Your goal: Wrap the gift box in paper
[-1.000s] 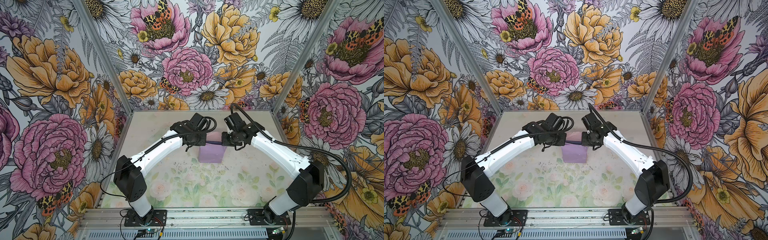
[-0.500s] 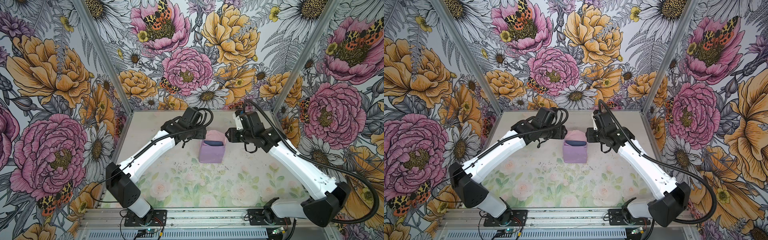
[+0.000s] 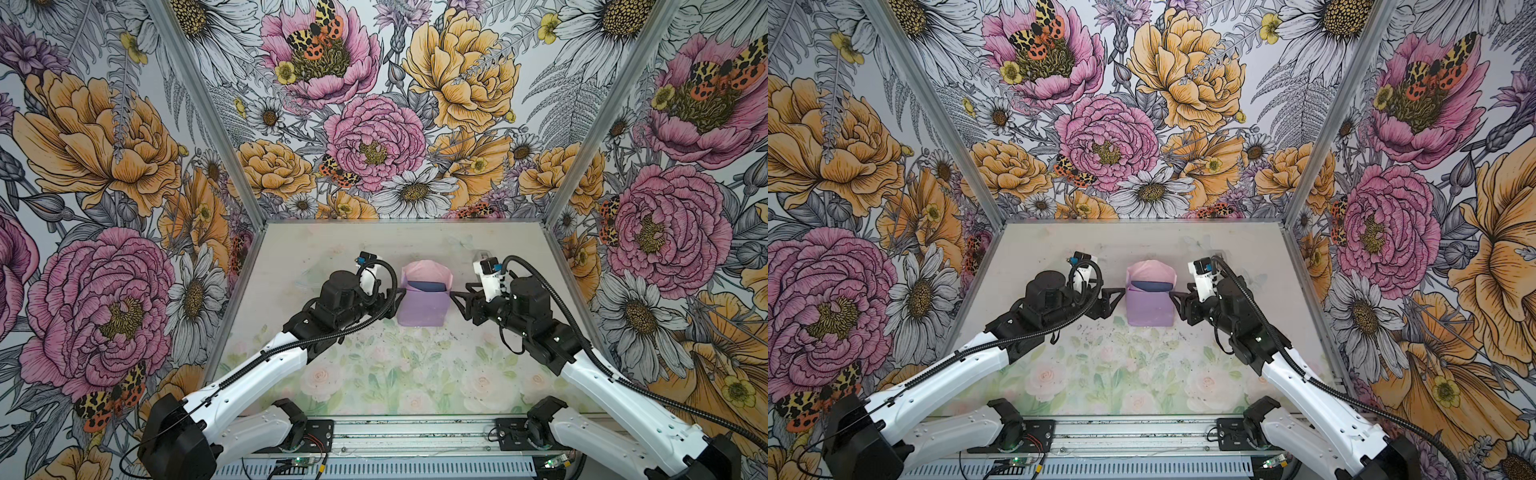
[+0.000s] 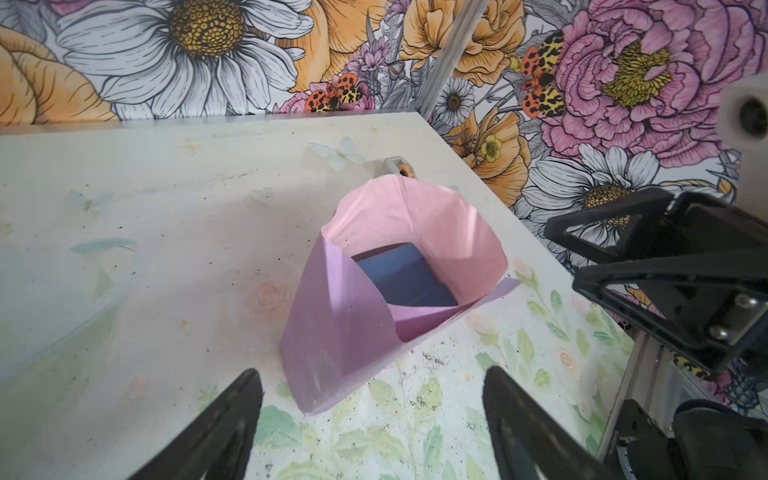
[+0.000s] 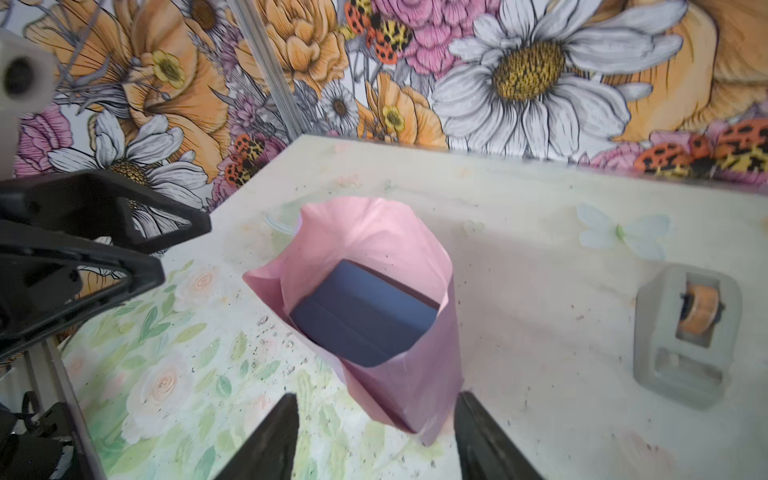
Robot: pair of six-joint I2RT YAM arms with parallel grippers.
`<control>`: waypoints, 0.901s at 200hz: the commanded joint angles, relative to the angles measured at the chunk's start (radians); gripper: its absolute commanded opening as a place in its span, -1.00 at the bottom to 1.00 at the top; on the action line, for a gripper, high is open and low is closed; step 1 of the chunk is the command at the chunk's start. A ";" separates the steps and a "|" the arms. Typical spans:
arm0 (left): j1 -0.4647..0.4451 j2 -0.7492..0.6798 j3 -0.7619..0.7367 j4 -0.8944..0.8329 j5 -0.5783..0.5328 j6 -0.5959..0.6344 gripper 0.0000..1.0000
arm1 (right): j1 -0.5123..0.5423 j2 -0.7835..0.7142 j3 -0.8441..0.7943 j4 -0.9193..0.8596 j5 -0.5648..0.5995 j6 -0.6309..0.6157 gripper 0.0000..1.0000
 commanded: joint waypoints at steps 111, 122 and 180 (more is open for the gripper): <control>0.020 0.091 -0.119 0.342 0.128 0.140 0.75 | -0.010 0.054 -0.172 0.424 -0.063 -0.288 0.50; 0.022 0.089 -0.130 0.352 0.122 0.137 0.75 | -0.010 0.078 -0.174 0.457 -0.063 -0.283 0.50; 0.035 0.111 -0.165 0.386 0.113 0.129 0.75 | -0.013 0.170 -0.164 0.508 -0.053 -0.271 0.48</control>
